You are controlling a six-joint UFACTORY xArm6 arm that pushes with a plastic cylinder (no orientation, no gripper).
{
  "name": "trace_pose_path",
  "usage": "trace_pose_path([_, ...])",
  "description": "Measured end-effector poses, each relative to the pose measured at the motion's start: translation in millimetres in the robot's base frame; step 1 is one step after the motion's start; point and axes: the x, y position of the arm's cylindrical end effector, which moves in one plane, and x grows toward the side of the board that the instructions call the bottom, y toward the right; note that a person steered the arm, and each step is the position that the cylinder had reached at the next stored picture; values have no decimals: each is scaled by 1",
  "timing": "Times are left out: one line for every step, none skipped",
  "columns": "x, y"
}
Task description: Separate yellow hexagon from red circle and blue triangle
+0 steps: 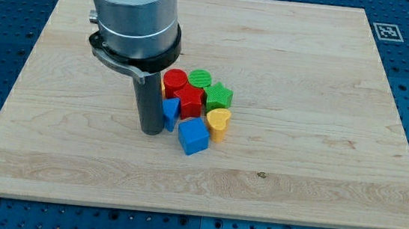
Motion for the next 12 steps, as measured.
trace_pose_path([0, 0])
trace_pose_path([-7, 0])
trace_pose_path([-19, 0])
trace_pose_path([-21, 0])
trace_pose_path([-21, -3])
trace_pose_path([-21, -15])
trace_pose_path([-21, -15])
trace_pose_path([-21, -24])
trace_pose_path([-21, -28])
trace_pose_path([-21, -30])
trace_pose_path([-21, -40])
trace_pose_path([-22, -66])
